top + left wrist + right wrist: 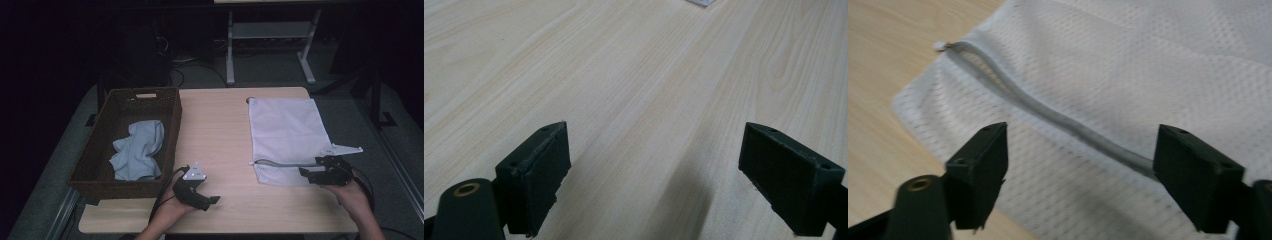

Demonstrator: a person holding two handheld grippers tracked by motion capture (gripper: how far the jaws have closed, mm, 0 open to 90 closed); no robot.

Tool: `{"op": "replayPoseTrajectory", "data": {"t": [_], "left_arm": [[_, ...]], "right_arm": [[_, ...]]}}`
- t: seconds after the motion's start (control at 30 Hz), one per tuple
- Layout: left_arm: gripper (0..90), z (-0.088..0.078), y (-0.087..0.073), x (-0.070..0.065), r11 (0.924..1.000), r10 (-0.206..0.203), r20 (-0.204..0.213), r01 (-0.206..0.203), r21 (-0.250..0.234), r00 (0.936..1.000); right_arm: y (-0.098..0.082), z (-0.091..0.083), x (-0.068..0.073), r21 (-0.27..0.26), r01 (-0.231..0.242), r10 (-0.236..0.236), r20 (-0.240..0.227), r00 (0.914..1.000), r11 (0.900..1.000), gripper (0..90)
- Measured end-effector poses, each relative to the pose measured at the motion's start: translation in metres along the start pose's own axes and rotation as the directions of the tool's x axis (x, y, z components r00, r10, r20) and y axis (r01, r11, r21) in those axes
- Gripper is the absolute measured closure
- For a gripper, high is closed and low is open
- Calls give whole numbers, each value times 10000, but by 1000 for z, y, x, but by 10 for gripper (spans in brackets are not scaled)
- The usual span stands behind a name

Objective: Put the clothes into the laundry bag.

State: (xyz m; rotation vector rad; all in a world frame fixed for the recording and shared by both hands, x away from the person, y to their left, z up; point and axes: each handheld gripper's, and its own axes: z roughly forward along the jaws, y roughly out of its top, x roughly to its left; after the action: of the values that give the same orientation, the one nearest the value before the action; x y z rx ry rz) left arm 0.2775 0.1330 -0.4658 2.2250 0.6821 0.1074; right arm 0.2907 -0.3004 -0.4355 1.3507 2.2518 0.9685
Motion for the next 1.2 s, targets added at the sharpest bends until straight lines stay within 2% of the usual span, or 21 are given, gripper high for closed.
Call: {"op": "replayPoseTrajectory", "data": {"t": [0.07, 0.13, 0.23, 0.27, 0.33, 0.43, 0.5, 0.7, 0.9, 1.03, 1.1, 1.13, 1.2], "left_arm": [[125, 0, 0, 0, 10000, -5, 11, 5, -40, 10000], [125, -1, 0, -1, 10000, 2, 10, -2, -15, 10000], [125, -1, 0, -1, 10000, 21, 36, -20, -33, 10000], [125, -1, 0, -1, 10000, -9, 63, 9, -44, 10000], [125, -1, 0, -1, 10000, -12, 85, 12, -16, 10000], [125, -1, 0, -2, 10000, 16, 75, -16, -16, 10000], [125, -2, 0, -2, 10000, 45, 57, -45, -34, 10000], [125, -2, 0, -4, 10000, 75, 123, -75, -23, 9999], [125, -8, 7, -8, 9998, 111, 267, -106, -185, 9996], [125, -11, 11, -11, 9997, 176, 414, -167, -204, 9990], [124, -12, 11, -11, 9997, 238, 488, -232, -121, 9985], [124, -12, 12, -11, 9997, 230, 487, -225, -100, 9986], [124, -14, 15, -12, 9996, 289, 451, -285, -91, 9986]], "right_arm": [[4, 0, 10, -157, 78, -82, -239, 9997, 9998, 184], [5, 0, 12, -258, 51, -58, -290, 9996, 9997, 180], [7, 1, 24, -366, 97, -123, -722, 9973, 9993, 154], [7, 1, 33, -410, 257, -295, -951, 9950, 9988, 147], [7, 1, 38, -419, 393, -433, -1009, 9940, 9983, 138], [6, 3, 54, -403, 721, -769, -1331, 9881, 9966, 136], [5, 4, 56, -415, 759, -810, -1392, 9869, 9962, 136], [-5, 10, 75, -379, 1112, -1163, -1841, 9760, 9931, 129], [-10, 22, 87, -258, 1574, -1593, -2028, 9662, 9872, 94], [-10, 28, 91, -130, 1893, -1881, -1972, 9622, 9818, 93], [-11, 30, 91, -66, 1941, -1915, -1979, 9613, 9810, 78], [-12, 32, 91, -32, 1909, -1868, -2236, 9566, 9816, 76], [-12, 32, 92, -14, 1896, -1849, -2288, 9557, 9819, 75]]}}
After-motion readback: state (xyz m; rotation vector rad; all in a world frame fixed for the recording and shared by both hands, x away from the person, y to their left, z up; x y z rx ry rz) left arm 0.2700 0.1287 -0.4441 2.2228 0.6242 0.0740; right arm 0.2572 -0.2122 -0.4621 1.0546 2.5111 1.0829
